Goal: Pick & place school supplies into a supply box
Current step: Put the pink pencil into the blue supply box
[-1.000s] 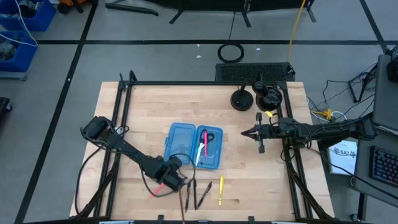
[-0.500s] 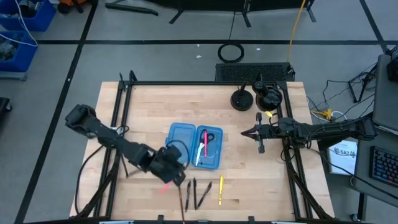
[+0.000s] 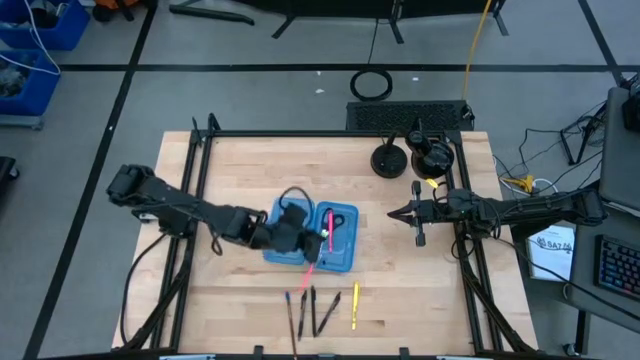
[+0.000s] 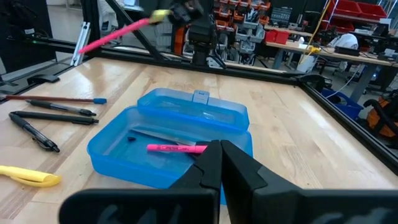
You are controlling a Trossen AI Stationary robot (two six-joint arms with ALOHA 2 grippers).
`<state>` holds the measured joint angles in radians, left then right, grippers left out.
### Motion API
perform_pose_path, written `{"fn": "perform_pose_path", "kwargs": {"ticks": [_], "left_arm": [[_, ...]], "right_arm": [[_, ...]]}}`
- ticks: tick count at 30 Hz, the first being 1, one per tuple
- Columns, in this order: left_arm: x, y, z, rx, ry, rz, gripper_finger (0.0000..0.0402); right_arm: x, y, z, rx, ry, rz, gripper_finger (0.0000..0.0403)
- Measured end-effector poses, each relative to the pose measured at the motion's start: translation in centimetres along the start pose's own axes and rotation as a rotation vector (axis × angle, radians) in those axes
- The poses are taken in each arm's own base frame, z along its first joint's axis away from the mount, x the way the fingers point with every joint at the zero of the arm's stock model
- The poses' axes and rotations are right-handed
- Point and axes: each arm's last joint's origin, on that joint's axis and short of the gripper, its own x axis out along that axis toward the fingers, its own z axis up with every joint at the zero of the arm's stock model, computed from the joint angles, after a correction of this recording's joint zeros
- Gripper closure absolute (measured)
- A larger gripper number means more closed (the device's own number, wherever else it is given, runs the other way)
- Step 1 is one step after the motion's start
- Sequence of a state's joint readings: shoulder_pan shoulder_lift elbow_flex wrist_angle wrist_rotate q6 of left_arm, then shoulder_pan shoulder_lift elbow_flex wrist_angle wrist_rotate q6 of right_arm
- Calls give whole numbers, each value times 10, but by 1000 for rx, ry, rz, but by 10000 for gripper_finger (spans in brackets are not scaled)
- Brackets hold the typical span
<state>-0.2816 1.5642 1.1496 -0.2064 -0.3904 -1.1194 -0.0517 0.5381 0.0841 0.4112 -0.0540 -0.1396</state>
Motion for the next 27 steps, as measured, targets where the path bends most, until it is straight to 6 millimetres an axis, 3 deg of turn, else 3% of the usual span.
{"fn": "perform_pose_path", "kwargs": {"ticks": [5, 10, 18, 27], "left_arm": [[10, 10, 25, -29, -78, 23, 387], [36, 31, 40, -34, -90, 102, 385], [83, 56, 40, -56, -51, 128, 387], [92, 69, 39, -49, -6, 190, 387]], "right_arm": [[0, 0, 0, -2, -4, -1, 403], [0, 0, 0, -3, -4, -1, 403], [0, 0, 0, -3, 2, 1, 403], [0, 0, -1, -6, 6, 1, 403]]}}
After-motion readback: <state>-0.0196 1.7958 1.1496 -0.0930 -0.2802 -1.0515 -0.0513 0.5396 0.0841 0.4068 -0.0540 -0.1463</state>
